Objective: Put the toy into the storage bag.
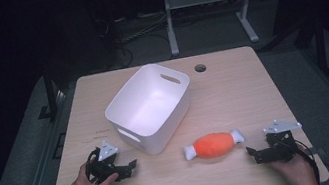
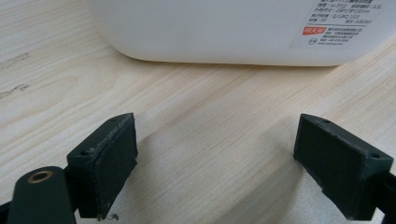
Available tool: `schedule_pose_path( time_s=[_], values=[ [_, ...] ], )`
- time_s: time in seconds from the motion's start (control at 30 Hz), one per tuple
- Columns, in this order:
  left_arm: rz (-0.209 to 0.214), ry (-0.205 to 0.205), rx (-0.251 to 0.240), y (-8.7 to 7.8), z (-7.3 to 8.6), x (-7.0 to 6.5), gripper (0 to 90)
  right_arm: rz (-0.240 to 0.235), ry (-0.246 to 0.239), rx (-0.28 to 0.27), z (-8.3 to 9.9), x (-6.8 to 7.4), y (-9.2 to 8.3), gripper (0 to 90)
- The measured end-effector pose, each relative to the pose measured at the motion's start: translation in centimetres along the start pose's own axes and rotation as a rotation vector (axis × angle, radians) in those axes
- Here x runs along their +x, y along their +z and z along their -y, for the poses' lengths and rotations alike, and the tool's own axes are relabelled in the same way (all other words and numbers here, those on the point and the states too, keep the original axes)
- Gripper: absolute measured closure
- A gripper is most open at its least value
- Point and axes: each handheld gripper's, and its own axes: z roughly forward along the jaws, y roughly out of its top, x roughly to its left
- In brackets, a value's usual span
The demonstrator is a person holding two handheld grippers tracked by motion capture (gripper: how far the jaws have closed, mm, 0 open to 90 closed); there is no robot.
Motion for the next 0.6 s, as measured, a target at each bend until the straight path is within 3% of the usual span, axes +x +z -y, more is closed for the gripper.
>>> schedule_pose_path(
  time_s=[0.27, 0.6],
  values=[
    [0.000, 0.000, 0.000, 0.0, 0.0, 0.0, 12.5, -0.015, -0.014, 0.012, 0.0, -0.1, -0.2, 2.8],
    [0.001, -0.001, -0.001, 0.0, 0.0, 0.0, 12.5, -0.053, -0.058, 0.023, -0.6, -0.6, -1.5, 20.2]
  ],
)
